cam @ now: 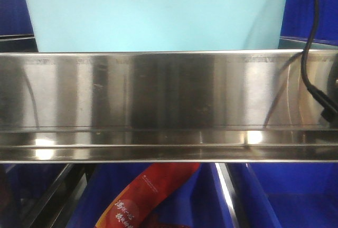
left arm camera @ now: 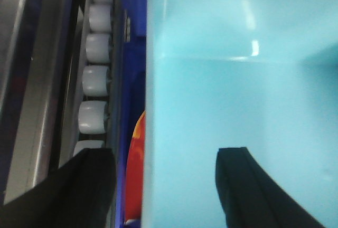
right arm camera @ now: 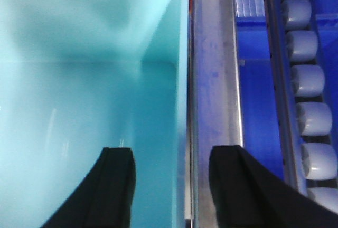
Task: Fetch blue bin and place on conveyor start
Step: 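Close both grippers on the light-blue bin's opposite side walls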
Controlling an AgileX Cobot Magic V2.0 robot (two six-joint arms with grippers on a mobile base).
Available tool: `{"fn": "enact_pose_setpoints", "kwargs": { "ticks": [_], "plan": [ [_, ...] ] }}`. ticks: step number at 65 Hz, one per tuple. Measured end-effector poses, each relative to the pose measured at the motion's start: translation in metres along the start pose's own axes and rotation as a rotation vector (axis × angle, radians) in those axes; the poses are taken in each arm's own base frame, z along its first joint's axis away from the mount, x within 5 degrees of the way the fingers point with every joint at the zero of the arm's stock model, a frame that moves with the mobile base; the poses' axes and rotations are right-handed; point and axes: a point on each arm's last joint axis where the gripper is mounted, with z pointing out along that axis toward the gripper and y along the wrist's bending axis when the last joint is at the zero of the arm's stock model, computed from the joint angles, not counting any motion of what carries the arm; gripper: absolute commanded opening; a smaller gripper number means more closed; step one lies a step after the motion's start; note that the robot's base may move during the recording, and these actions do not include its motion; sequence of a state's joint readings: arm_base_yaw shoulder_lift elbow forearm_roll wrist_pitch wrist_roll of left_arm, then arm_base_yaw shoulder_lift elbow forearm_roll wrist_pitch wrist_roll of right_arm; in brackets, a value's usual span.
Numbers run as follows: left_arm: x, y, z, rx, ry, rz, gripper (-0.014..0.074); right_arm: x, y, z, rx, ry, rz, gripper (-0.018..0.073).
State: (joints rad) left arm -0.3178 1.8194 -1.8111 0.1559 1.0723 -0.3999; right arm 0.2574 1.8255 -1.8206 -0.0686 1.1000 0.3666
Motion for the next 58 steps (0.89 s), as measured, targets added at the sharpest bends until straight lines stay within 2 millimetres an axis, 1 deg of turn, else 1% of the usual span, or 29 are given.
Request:
{"fn": "enact_pose_setpoints", "kwargs": {
  "ticks": [10, 28, 58],
  "plan": [
    [0.002, -0.002, 0.015, -0.010, 0.031, 0.004, 0.0326, 0.001, 0.000, 0.013, 0.010, 0.028, -0.002, 0.0234],
    [0.003, -0.002, 0.020, -0.012, 0.042, 0.007, 0.0326, 0.002, 0.000, 0.029, 0.031, 0.059, -0.011, 0.0234],
    [0.002, 0.000, 0.021, -0.034, 0.036, 0.023, 0.0326, 0.002, -0.002, 0.032, 0.054, 0.056, -0.024, 0.0234]
  ]
}}
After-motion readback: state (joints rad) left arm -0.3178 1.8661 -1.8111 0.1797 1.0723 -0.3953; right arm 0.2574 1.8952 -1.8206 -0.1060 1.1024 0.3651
